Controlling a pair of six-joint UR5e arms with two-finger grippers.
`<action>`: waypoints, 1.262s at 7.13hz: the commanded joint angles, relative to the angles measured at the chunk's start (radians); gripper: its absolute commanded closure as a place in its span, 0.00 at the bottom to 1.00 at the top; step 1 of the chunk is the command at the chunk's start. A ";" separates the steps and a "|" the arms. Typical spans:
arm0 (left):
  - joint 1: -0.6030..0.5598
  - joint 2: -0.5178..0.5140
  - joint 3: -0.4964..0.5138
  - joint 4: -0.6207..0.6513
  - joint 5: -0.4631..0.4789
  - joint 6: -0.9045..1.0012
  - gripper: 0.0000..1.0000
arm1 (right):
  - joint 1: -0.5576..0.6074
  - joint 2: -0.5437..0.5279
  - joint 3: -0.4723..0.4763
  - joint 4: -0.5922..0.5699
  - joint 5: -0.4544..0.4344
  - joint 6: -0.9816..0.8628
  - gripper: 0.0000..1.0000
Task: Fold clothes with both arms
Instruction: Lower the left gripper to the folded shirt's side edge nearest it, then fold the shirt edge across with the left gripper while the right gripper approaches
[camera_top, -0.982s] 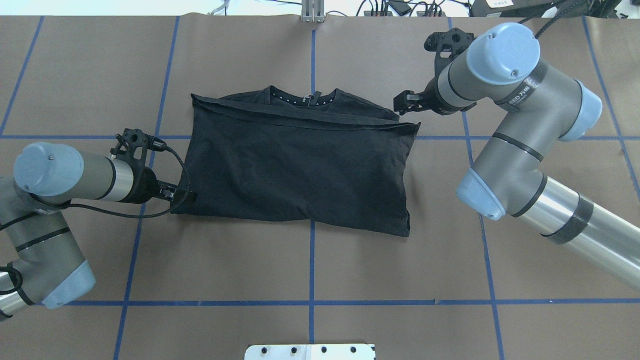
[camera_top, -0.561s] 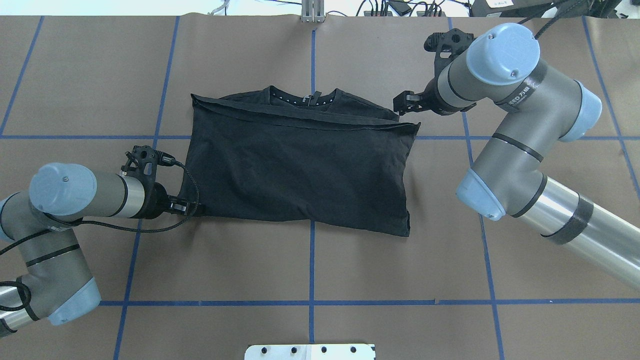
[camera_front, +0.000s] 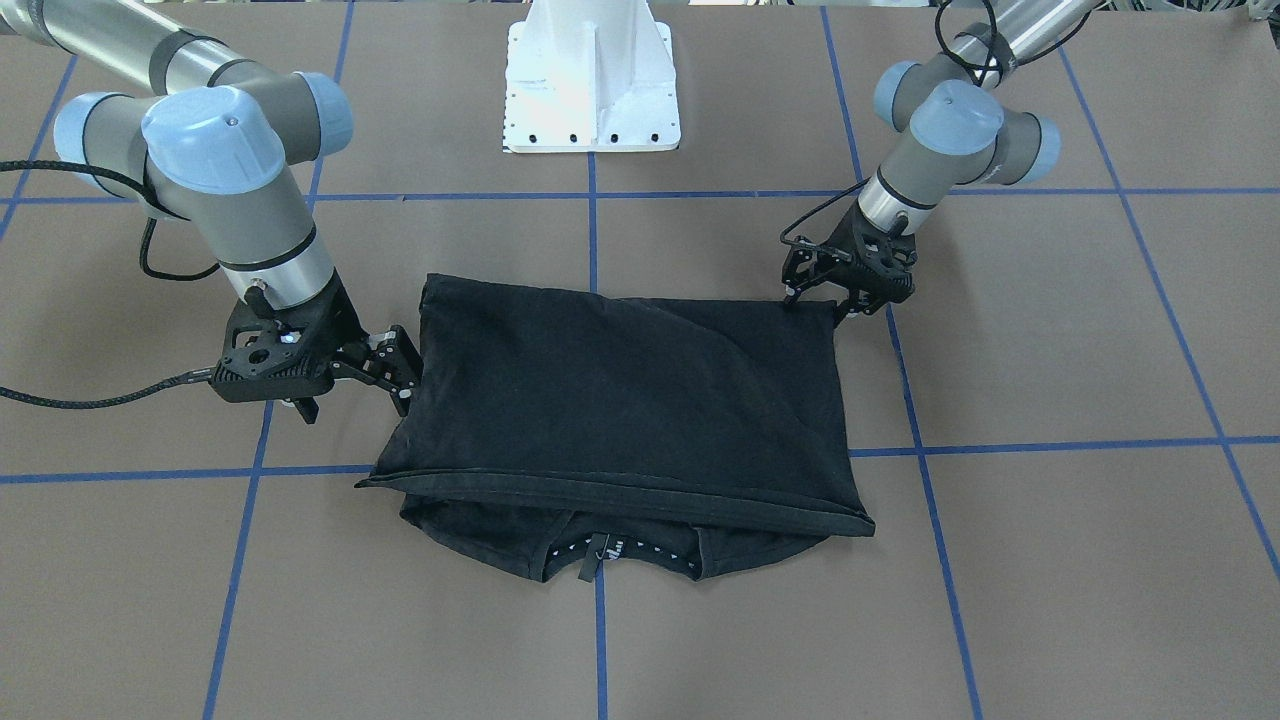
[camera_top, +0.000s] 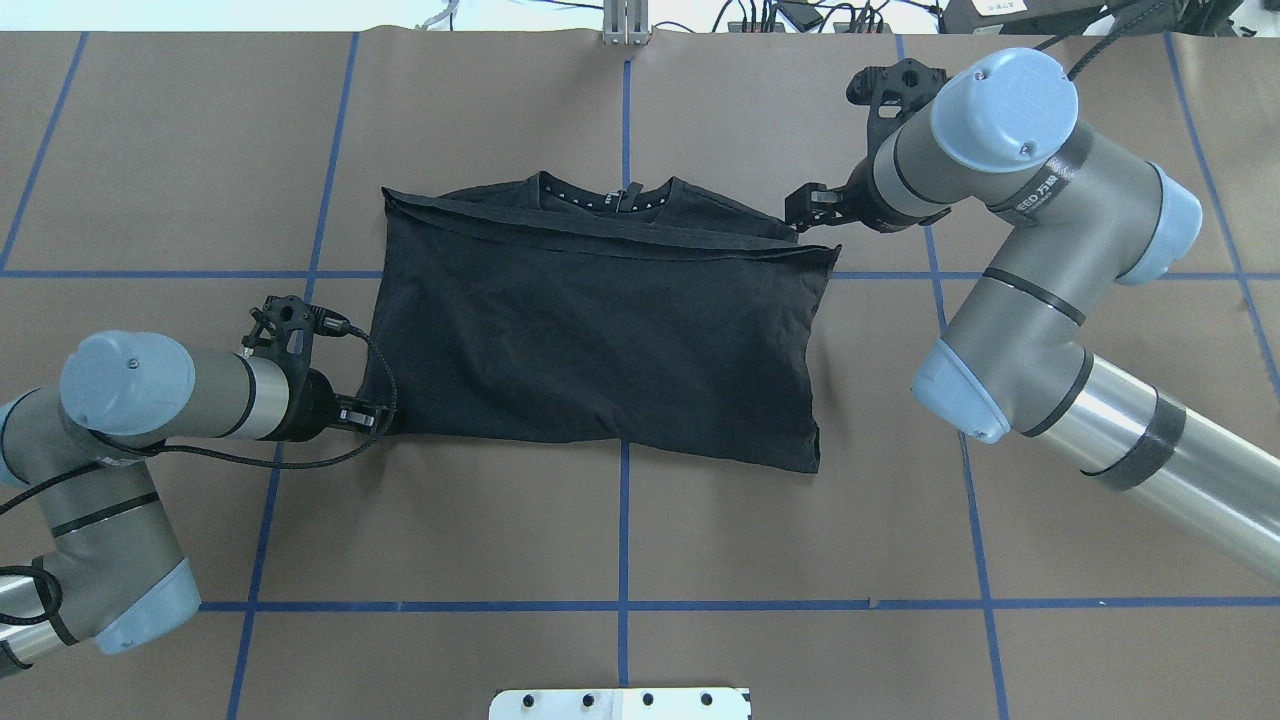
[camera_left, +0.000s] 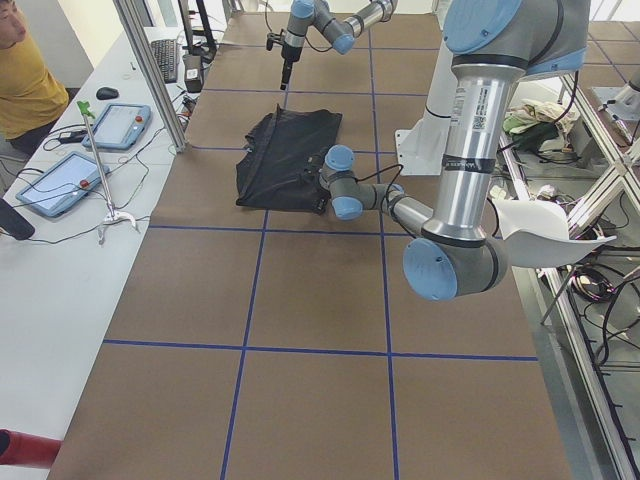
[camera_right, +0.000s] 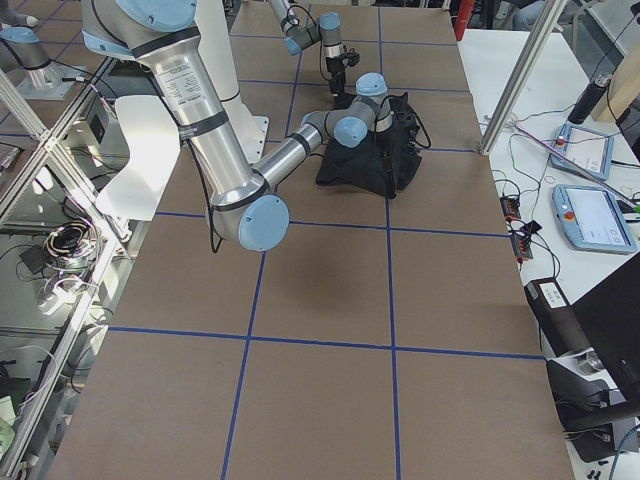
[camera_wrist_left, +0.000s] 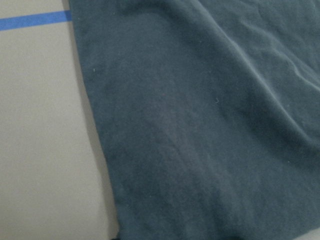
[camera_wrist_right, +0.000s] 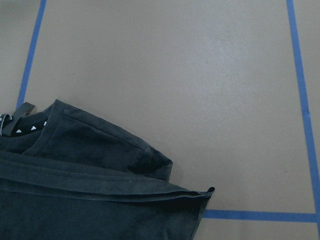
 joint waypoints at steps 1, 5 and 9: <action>0.000 0.000 -0.001 0.001 0.001 0.003 1.00 | -0.002 -0.001 0.000 0.000 -0.001 0.000 0.00; -0.079 -0.004 0.000 0.010 -0.003 0.160 1.00 | -0.008 0.000 0.008 0.000 -0.001 0.000 0.00; -0.343 -0.255 0.364 0.010 -0.006 0.378 1.00 | -0.014 0.002 0.008 0.000 -0.001 0.002 0.00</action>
